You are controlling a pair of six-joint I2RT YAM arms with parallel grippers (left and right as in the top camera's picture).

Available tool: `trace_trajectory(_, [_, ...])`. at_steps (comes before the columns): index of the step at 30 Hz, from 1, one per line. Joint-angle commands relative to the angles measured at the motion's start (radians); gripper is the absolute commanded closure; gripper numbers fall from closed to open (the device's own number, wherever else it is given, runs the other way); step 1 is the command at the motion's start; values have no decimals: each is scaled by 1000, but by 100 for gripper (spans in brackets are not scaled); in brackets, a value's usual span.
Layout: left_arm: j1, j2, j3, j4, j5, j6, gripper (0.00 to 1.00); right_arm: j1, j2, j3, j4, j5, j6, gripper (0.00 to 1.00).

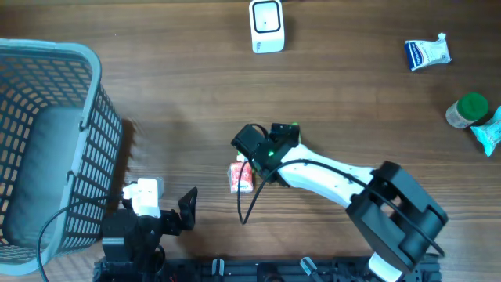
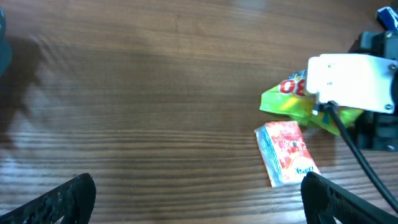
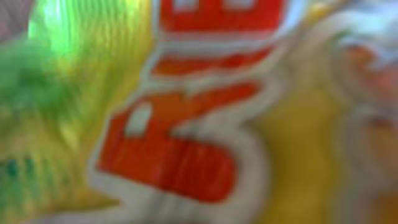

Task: Scan the item barcode
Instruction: 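Lift Haribo bag with right gripper, then hold Haribo bag in front of the white scanner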

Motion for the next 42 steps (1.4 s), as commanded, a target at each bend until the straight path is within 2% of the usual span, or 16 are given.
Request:
trace_trajectory(1, [2, -7, 0, 1, 16, 19, 0, 6, 34, 3, 38, 9, 3, 69])
trace_trajectory(2, [2, -7, 0, 1, 16, 19, 0, 16, 34, 3, 47, 6, 140, 91])
trace_trajectory(3, [2, -7, 0, 2, 16, 19, 0, 18, 34, 6, 37, -21, 265, 95])
trace_trajectory(6, [2, -7, 0, 2, 16, 19, 0, 12, 5, 74, -60, -288, 478, 96])
trace_trajectory(13, [2, -7, 0, 2, 16, 19, 0, 3, -304, 259, -64, -450, 950, 96])
trace_trajectory(15, [2, -7, 0, 2, 16, 19, 0, 3, -386, 259, -69, -451, 1201, 96])
trace_trajectory(16, [2, -7, 0, 2, 16, 19, 0, 3, -439, 259, -105, -463, 1489, 96])
trace_trajectory(17, [2, -7, 0, 1, 16, 19, 0, 3, -470, 259, -135, -514, 1656, 95])
trace_trajectory(19, [2, -7, 0, 2, 16, 19, 0, 3, -507, 259, -166, -748, 1801, 94])
trace_trajectory(23, [2, -7, 0, 2, 16, 19, 0, 3, -509, 259, -161, -1196, 1918, 93])
trace_trajectory(27, [2, -7, 0, 2, 16, 19, 0, 3, -509, 259, 24, -1471, 1704, 96])
trace_trajectory(32, [2, -7, 0, 2, 15, 19, 0, -2, -509, 258, 45, -1517, 1567, 96])
trace_trajectory(34, [2, -7, 0, 2, 16, 19, 0, -2, -509, 258, 42, -1505, 1390, 96])
trace_trajectory(36, [2, -8, 0, 2, 16, 19, 0, -2, -509, 258, 2, -1294, 1183, 96])
trace_trajectory(39, [2, -7, 0, 1, 16, 19, 0, -2, -486, 258, -63, -292, 1147, 96])
trace_trajectory(42, [2, -7, 0, 2, 16, 19, 0, -42, -373, 258, 94, -169, 927, 96])
